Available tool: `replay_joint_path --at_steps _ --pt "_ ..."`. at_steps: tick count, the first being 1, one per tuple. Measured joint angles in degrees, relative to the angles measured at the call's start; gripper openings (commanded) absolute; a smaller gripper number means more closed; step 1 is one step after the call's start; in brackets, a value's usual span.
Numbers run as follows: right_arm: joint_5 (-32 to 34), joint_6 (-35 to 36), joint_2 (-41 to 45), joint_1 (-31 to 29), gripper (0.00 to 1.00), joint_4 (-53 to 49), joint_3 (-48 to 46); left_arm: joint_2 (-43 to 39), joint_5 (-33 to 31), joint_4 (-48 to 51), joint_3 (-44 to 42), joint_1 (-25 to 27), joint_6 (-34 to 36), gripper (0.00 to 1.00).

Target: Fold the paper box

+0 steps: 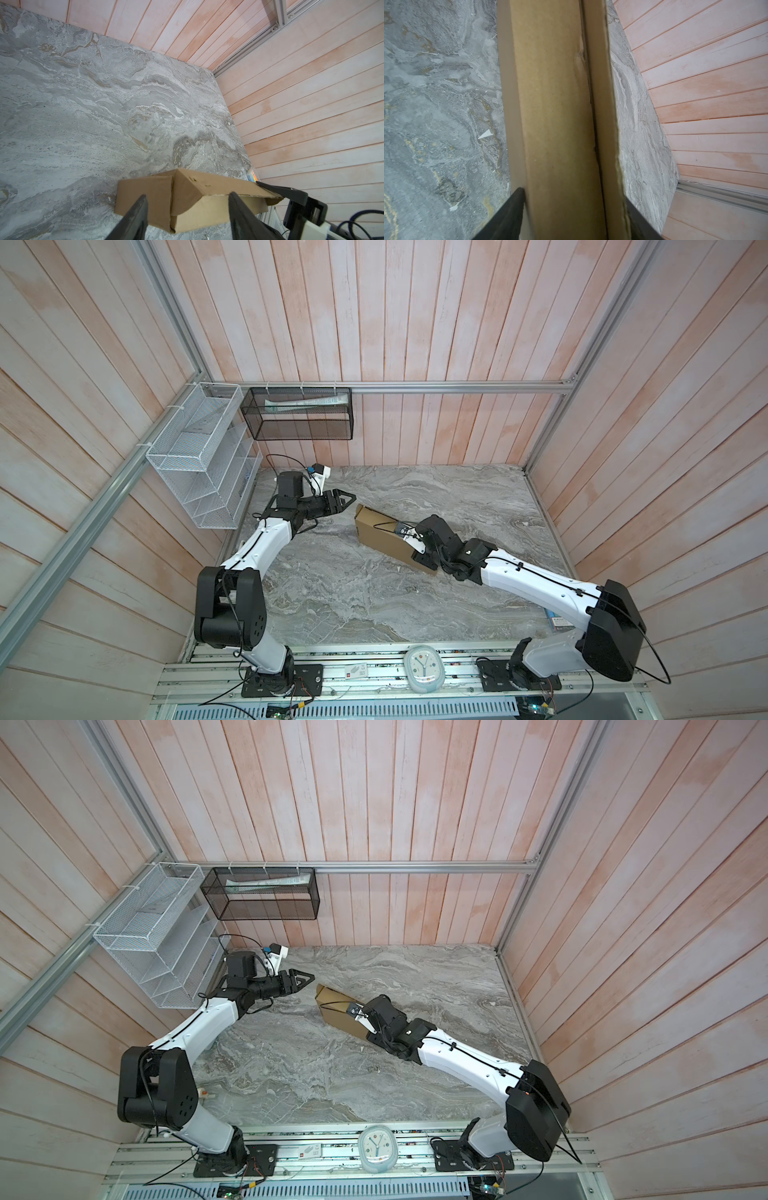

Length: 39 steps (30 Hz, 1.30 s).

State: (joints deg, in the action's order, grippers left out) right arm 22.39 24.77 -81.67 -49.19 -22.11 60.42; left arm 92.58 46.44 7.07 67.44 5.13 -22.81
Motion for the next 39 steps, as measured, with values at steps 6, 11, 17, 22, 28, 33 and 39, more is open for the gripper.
replay_joint_path --at_steps 6,11,17,22,28,33,39 --pt "0.00 -0.44 0.00 0.00 0.66 0.00 0.00 2.60 0.11 0.24 2.05 1.51 -0.39 0.63" --pt "0.00 -0.72 0.00 0.00 0.66 0.02 0.00 3.72 0.22 0.26 2.08 2.34 -0.61 0.63" --pt "0.00 -0.76 0.00 0.00 0.65 0.02 0.00 3.87 0.22 0.39 2.05 2.40 -0.83 0.61" --pt "0.00 -0.76 0.00 0.00 0.65 0.02 0.00 4.02 0.22 -0.28 1.38 2.40 -1.09 0.58" --pt "0.00 -0.79 0.00 0.00 0.65 0.17 0.00 4.61 0.68 -1.09 0.57 2.40 -1.92 0.56" --pt "0.00 -0.94 0.00 0.07 0.65 0.20 0.00 4.72 1.16 -1.97 0.24 2.40 -2.38 0.52" --pt "-0.02 -1.03 0.00 0.07 0.65 0.20 0.00 4.72 1.31 -2.25 -0.17 2.40 -3.04 0.43"
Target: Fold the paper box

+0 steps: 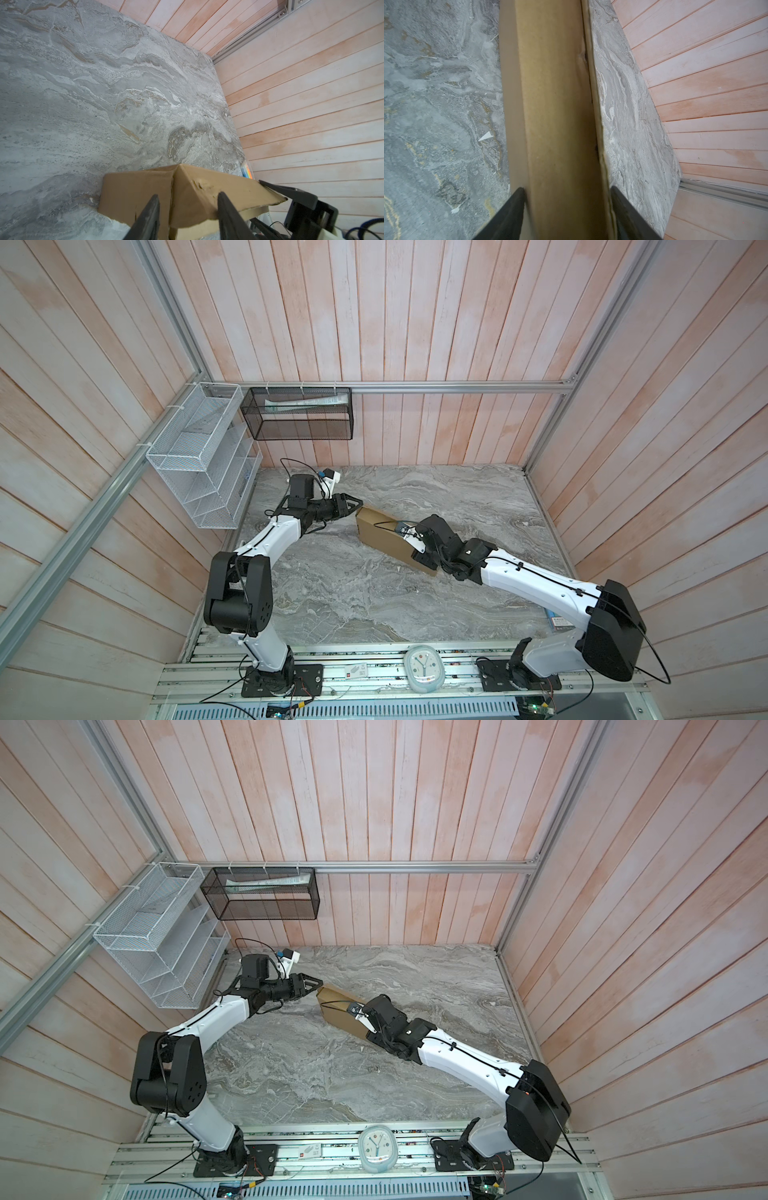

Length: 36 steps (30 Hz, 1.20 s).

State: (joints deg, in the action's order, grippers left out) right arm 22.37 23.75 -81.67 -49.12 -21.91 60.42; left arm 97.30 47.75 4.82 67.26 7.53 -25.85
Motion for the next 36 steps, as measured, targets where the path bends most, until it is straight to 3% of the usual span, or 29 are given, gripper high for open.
replay_joint_path --at_steps 24,36 --pt "-1.62 -0.20 0.57 0.20 0.71 0.87 0.00 0.63 0.42 -3.13 -1.84 0.04 -1.25 0.33" --pt "-6.95 -2.75 7.74 0.33 0.73 2.14 -0.09 0.81 0.42 -3.34 -2.36 0.04 -1.53 0.33"
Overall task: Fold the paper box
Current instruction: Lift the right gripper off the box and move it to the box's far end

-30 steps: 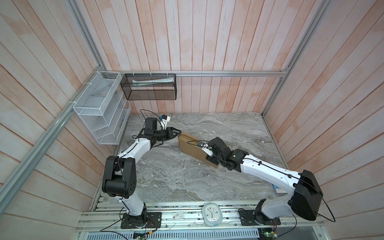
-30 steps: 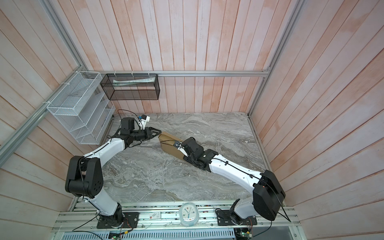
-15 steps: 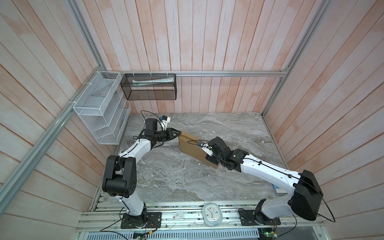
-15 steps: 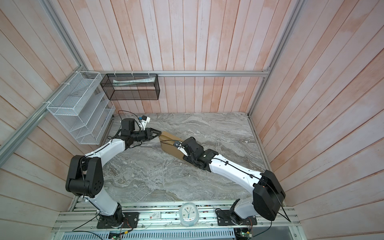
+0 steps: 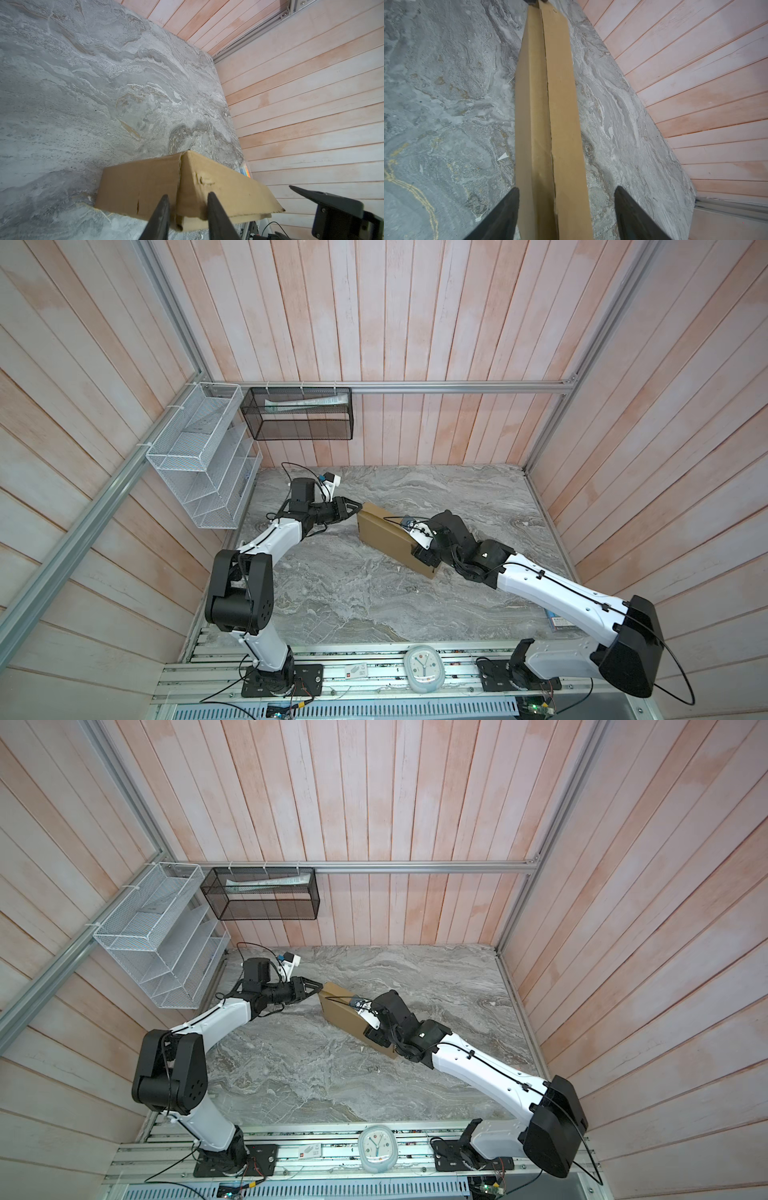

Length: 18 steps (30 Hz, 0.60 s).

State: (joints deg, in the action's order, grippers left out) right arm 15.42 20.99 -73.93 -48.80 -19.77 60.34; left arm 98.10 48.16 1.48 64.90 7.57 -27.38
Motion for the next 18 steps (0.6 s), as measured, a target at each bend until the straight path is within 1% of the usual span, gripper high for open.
replay_joint_path --at_steps 4,8,13,18 --pt "-2.08 -2.45 3.50 0.37 0.74 0.90 -0.81 0.04 0.00 -0.02 0.00 0.00 -0.15 0.33" --pt "-4.24 -6.95 6.71 1.90 0.72 2.01 -2.08 0.04 0.00 -0.07 0.00 0.00 -0.33 0.33" --pt "-7.23 -15.54 10.19 5.42 0.68 3.76 -4.44 0.04 0.00 -0.24 0.00 0.00 -0.33 0.33" --pt "-8.66 -25.31 15.10 8.59 0.64 5.60 -8.98 0.04 0.00 -0.24 0.00 0.00 -0.33 0.33"
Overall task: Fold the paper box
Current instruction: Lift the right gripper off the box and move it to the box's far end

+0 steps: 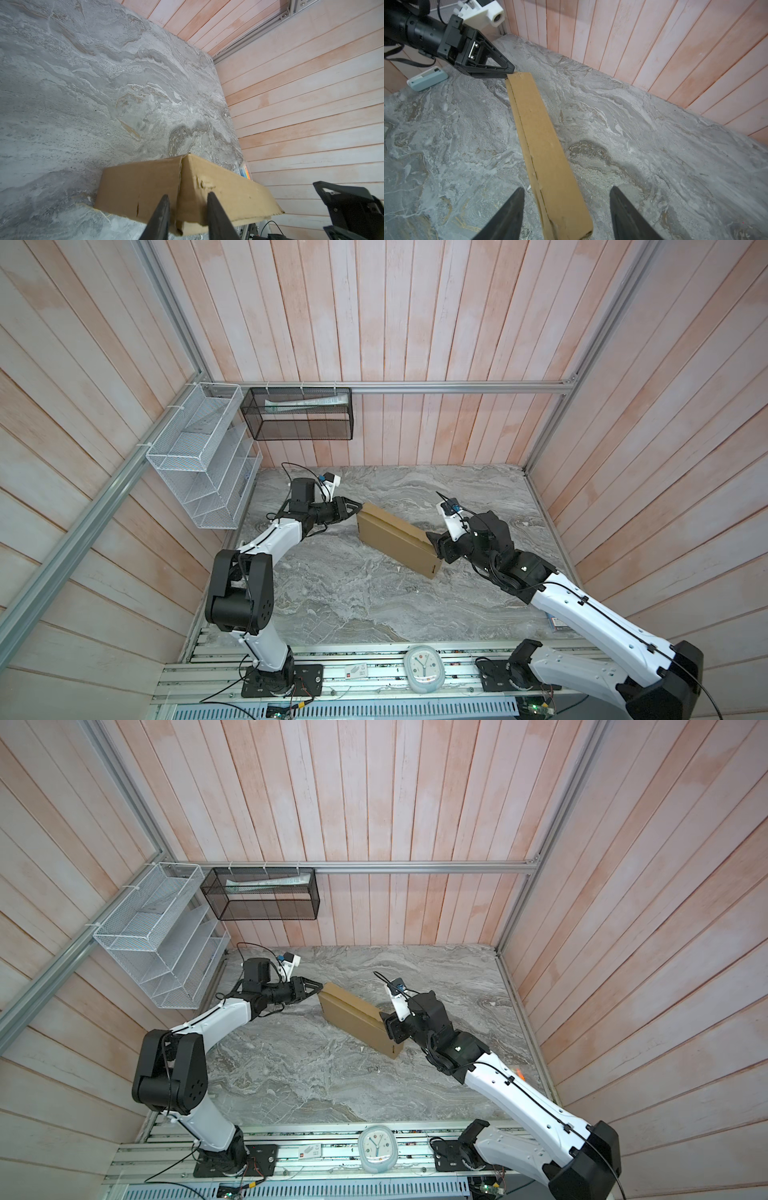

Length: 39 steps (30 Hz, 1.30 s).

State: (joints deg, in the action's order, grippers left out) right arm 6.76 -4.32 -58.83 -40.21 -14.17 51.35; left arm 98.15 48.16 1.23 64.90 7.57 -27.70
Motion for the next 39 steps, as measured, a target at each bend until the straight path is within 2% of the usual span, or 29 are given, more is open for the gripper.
replay_joint_path --at_steps 7,14,20,29,39 --pt "-0.22 -14.95 7.04 3.08 0.64 0.24 -4.57 0.02 0.00 0.00 0.00 0.00 0.02 0.33" --pt "-1.60 -29.20 9.33 6.40 0.62 -0.94 -9.57 0.07 0.04 0.00 0.00 0.00 0.02 0.33" --pt "-4.31 -39.15 10.36 6.67 0.60 -0.09 -13.77 0.11 0.07 0.00 0.00 0.00 0.02 0.33" --pt "-7.39 -47.87 12.33 6.67 0.60 6.40 -19.52 0.24 0.26 -0.24 0.00 0.00 0.02 0.33" --pt "-8.15 -51.25 12.24 7.28 0.59 12.39 -21.14 0.76 0.68 -0.68 0.00 0.00 0.02 0.33"
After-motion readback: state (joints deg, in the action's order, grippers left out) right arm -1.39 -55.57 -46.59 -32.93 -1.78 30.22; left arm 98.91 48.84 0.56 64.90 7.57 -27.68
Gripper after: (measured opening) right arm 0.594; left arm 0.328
